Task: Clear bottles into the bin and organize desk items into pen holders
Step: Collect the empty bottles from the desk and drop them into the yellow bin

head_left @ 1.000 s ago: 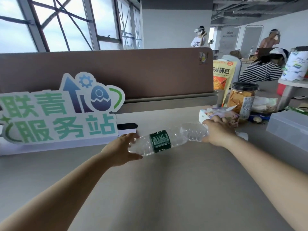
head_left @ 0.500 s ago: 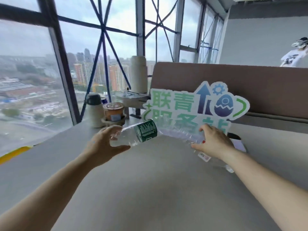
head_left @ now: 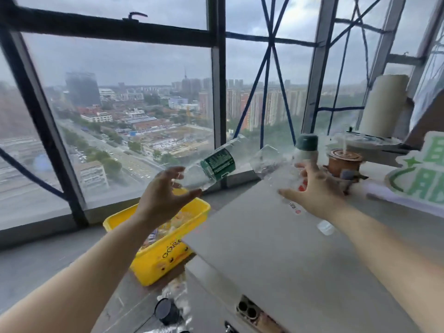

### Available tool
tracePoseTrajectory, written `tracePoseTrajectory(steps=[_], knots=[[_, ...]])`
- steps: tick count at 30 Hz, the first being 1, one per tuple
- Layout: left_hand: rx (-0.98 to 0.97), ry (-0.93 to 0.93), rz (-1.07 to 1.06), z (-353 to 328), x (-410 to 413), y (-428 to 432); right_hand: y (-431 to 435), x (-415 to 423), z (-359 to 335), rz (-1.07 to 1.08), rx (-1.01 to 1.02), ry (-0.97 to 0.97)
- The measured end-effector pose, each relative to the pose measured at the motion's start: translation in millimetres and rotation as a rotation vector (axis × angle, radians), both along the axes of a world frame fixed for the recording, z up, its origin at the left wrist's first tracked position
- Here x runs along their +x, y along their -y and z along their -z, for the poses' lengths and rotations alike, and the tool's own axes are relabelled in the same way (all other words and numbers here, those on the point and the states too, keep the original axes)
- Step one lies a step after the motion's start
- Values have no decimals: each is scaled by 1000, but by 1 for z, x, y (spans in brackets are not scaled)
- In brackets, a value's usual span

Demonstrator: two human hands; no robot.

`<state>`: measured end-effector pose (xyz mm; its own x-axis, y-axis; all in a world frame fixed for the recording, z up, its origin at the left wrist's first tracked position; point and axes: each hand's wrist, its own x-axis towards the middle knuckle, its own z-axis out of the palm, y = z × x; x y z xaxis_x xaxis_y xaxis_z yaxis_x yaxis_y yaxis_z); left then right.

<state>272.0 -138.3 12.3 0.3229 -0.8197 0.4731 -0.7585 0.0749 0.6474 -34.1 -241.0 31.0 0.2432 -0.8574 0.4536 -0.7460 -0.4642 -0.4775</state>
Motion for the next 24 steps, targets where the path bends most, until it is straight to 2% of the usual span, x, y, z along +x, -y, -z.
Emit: tracePoseTrajectory(steps=[6, 11, 18, 24], knots=[[3, 31, -73, 1, 135, -49, -34, 156, 2, -112, -49, 158], [8, 89, -129, -3, 216, -72, -54, 259, -5, -190, -35, 257], [-3, 93, -161, -5, 283, -68, -58, 349, -3, -266, -54, 374], [-6, 92, -176, 21, 333, -27, -22, 410, 32, -292, -31, 510]])
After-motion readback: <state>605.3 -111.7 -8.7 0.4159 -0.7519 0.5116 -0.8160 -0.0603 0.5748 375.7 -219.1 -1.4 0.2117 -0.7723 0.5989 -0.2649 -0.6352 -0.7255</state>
